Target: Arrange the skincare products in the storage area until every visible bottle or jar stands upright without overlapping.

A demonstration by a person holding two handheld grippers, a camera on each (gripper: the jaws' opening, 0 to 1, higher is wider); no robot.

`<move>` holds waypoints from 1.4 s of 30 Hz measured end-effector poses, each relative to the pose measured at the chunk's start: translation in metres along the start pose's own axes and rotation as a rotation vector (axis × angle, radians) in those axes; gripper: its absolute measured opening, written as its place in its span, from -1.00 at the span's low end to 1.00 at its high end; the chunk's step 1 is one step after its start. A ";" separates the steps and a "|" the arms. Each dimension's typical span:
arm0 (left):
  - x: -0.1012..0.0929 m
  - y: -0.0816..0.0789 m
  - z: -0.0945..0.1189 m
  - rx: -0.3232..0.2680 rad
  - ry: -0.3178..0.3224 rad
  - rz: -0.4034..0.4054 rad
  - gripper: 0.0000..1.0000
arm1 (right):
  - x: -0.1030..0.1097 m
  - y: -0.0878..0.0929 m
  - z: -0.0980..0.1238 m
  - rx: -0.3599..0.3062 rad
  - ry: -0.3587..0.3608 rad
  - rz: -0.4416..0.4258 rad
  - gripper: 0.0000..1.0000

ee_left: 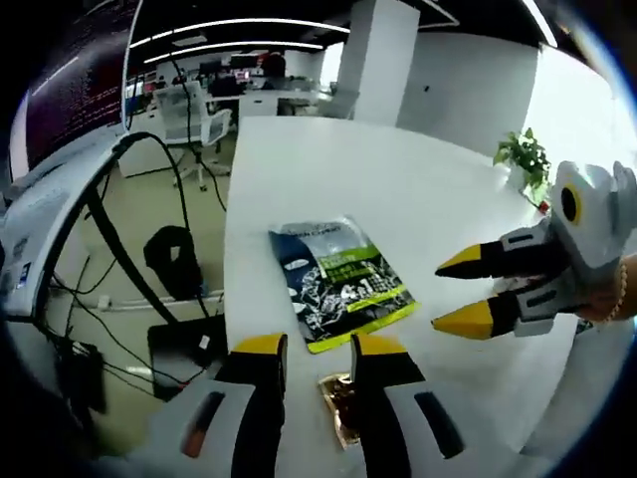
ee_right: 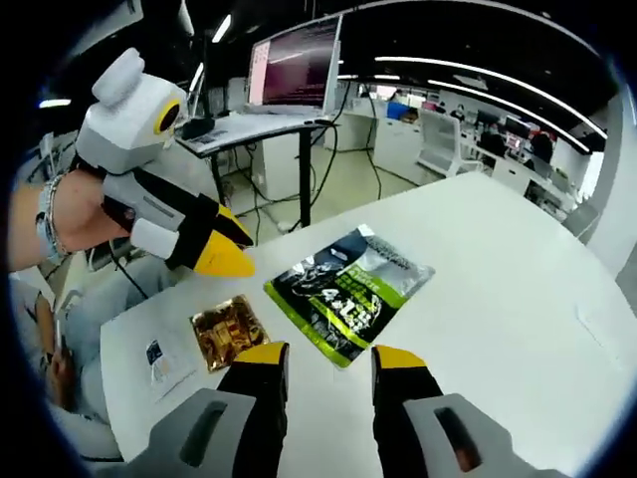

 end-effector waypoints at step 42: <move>0.002 -0.003 0.006 -0.174 0.068 0.216 -1.00 | -0.003 -0.019 -0.002 -0.007 0.044 -0.327 -1.00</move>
Point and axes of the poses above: the point that each gripper's makers call its tool centre point, and the gripper's own axes: z roughly backward along the fingers, x roughly to its left, y roughly out of its underside, the point moved 9 cm from there along z, roughly backward along the fingers, and after that the axes turned 9 degrees about -z, right-handed, at the moved point
